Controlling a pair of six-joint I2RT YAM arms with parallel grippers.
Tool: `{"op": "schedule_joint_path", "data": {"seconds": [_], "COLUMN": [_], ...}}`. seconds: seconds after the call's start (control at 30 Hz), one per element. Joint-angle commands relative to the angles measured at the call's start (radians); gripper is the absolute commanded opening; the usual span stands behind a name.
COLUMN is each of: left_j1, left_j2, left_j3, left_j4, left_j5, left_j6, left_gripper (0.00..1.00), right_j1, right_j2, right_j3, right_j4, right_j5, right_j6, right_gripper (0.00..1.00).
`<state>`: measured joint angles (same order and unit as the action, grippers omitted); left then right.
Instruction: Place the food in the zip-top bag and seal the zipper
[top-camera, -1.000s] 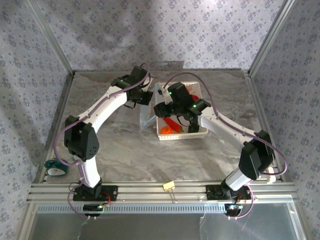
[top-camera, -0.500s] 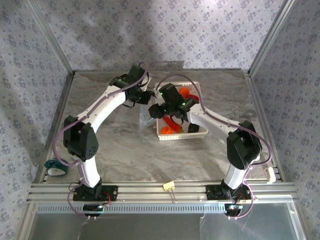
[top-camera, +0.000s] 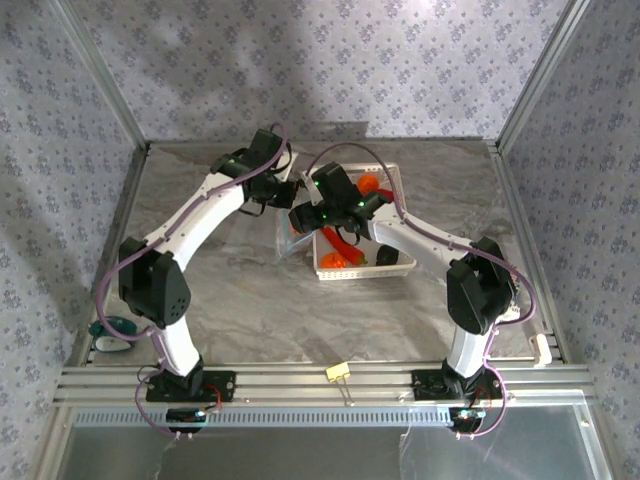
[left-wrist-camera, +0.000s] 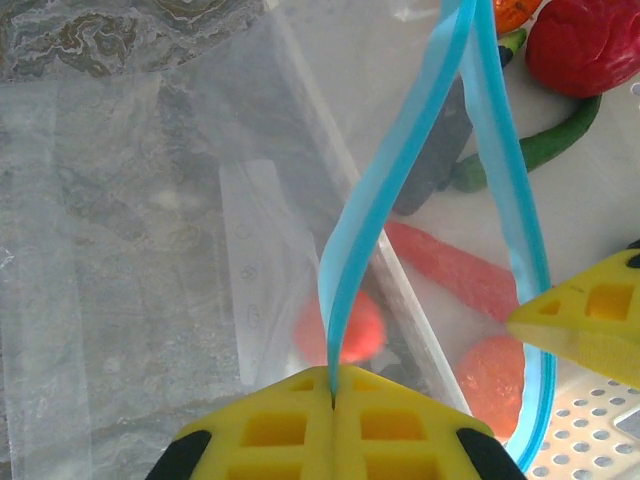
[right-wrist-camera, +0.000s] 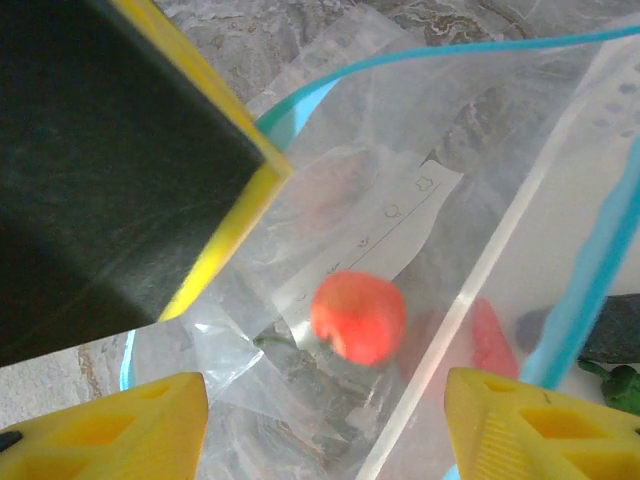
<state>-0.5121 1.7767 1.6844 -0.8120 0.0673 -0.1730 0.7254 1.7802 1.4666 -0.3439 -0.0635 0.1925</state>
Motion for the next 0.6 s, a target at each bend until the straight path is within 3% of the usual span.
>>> {"op": "schedule_joint_path", "data": {"seconds": [0.0, 0.23, 0.57], "left_j1": [0.008, 0.043, 0.044], "left_j2": [-0.067, -0.149, -0.161], "left_j3": [-0.008, -0.092, -0.112], "left_j4": [0.006, 0.07, 0.073], "left_j5": [0.056, 0.144, 0.134], "left_j6": [-0.01, -0.063, -0.065], "left_gripper": [0.0, 0.0, 0.0], "right_j1": [-0.009, -0.14, -0.268], "right_j2": [-0.047, -0.147, -0.1], "right_j3": [0.002, -0.059, -0.056], "right_j4": [-0.057, -0.112, -0.297], "right_j5": [0.04, 0.009, 0.204], "right_j6": [-0.007, 0.108, 0.167], "right_gripper": [0.65, 0.65, 0.76]}}
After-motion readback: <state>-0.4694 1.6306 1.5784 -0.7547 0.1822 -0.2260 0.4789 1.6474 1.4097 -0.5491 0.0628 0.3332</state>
